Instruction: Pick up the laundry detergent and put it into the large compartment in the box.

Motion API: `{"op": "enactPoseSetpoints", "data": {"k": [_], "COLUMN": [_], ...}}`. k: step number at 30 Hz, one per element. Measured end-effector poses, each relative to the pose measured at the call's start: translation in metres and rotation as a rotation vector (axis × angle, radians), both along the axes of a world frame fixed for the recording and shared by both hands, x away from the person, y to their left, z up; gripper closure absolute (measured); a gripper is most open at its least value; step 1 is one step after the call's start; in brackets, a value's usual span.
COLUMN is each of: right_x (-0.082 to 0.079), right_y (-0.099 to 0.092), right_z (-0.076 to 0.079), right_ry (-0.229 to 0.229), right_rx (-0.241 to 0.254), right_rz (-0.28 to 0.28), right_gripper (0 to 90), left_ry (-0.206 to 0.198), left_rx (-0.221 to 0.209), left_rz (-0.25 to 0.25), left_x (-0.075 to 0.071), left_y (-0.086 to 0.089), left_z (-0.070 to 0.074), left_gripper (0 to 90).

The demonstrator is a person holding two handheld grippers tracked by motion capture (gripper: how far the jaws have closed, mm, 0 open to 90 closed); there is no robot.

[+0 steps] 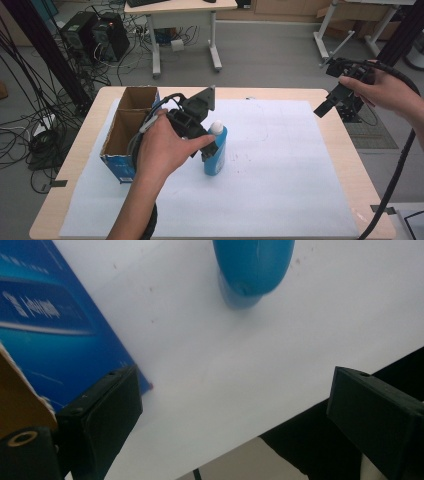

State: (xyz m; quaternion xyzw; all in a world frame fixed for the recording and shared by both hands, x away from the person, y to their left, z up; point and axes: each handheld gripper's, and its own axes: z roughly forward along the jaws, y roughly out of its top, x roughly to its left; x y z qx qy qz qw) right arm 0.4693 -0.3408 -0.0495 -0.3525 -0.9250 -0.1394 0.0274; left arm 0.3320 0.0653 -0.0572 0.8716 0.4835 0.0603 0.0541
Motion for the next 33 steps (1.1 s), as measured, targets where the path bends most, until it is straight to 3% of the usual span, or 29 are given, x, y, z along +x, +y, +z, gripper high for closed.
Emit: {"op": "enactPoseSetpoints", "data": {"k": [6,12,22,28,33], "right_x": [-0.001,-0.002,-0.004,-0.001,0.003], "right_y": [-0.005,-0.013,-0.02,-0.024,-0.025], "right_z": [0.0,0.002,0.005,-0.001,-0.006], "right_ry": [0.002,-0.001,-0.016,-0.008,0.002], "right_rx": [0.01,0.026,0.049,0.055,0.052], "right_rz": [0.003,0.003,0.009,0.011,0.01], "right_gripper": [4.7,4.7,4.6,4.6,4.6], "left_ry": [-0.016,-0.01,0.012,0.031,0.033], "left_rx": [-0.015,-0.027,-0.027,-0.039,-0.024], "left_rz": [-0.016,-0.014,-0.007,-0.002,0.018], "left_x": [0.015,0.036,0.063,0.077,0.084], "left_y": [-0.015,-0.025,-0.042,-0.047,-0.051], "left_z": [0.014,0.016,0.0,-0.012,-0.022], "left_gripper": [7.7,7.7,7.7,7.8,8.2]}}
